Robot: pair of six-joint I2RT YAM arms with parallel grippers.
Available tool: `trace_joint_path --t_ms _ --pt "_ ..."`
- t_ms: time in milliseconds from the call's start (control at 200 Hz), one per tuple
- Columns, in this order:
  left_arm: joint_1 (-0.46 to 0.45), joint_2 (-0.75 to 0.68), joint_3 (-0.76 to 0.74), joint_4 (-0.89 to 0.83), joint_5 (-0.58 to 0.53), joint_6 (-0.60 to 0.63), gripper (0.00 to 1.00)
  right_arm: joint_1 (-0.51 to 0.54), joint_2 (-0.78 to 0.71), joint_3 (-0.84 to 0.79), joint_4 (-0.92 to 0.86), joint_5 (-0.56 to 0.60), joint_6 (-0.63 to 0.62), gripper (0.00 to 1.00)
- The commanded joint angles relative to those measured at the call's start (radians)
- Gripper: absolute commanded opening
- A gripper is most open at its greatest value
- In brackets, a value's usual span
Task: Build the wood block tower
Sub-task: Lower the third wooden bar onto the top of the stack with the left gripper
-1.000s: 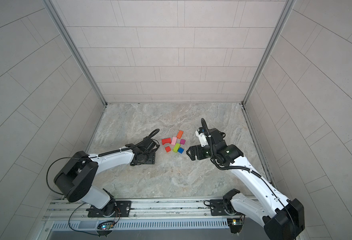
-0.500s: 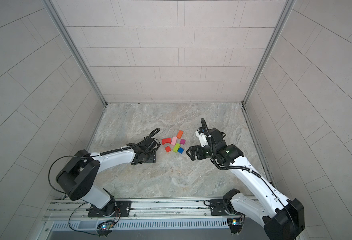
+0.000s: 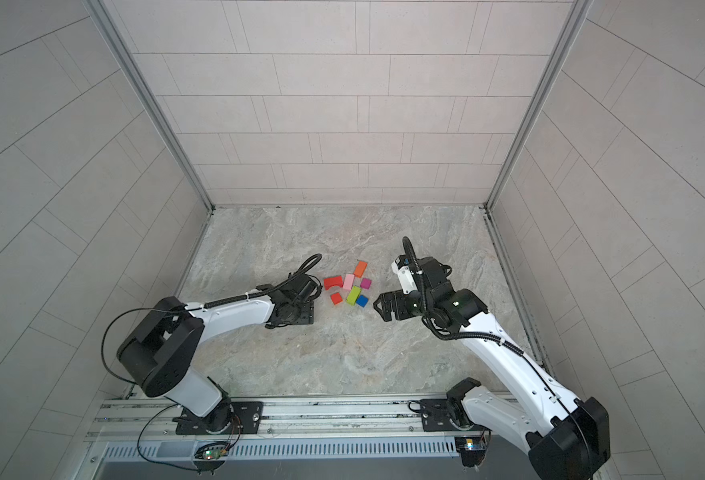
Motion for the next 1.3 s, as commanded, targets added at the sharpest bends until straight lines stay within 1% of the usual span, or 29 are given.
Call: trace_joint_path --t_ms 0,270,465,891,906,986,1296 --pt "-0.007 0.047 -0.004 -0.009 0.009 -0.03 0.77 -0.001 -0.003 0.009 -0.02 0.011 -0.011 0.99" --pt "-0.021 0.029 0.002 -0.025 0.021 -0.061 0.85 -0.001 -0.004 0.01 -0.023 0.01 -0.015 0.99" --pt "-0.028 0.008 0.005 -0.035 0.037 -0.062 0.9 0.0 -0.003 0.015 -0.025 0.01 -0.015 0.99" --pt "-0.029 -0.043 -0.015 -0.071 0.037 -0.069 0.92 0.0 -0.01 0.006 -0.027 0.007 -0.011 0.99" --pt "-0.029 -0.044 -0.017 -0.071 0.039 -0.093 0.92 0.0 -0.01 0.006 -0.027 0.007 -0.012 0.99" --pt "-0.031 -0.053 -0.023 -0.067 0.045 -0.1 0.92 0.0 -0.01 0.002 -0.025 0.006 -0.009 0.99" --pt "-0.033 -0.022 -0.021 -0.067 0.027 -0.104 0.91 0.0 -0.015 0.003 -0.025 0.006 -0.006 0.99"
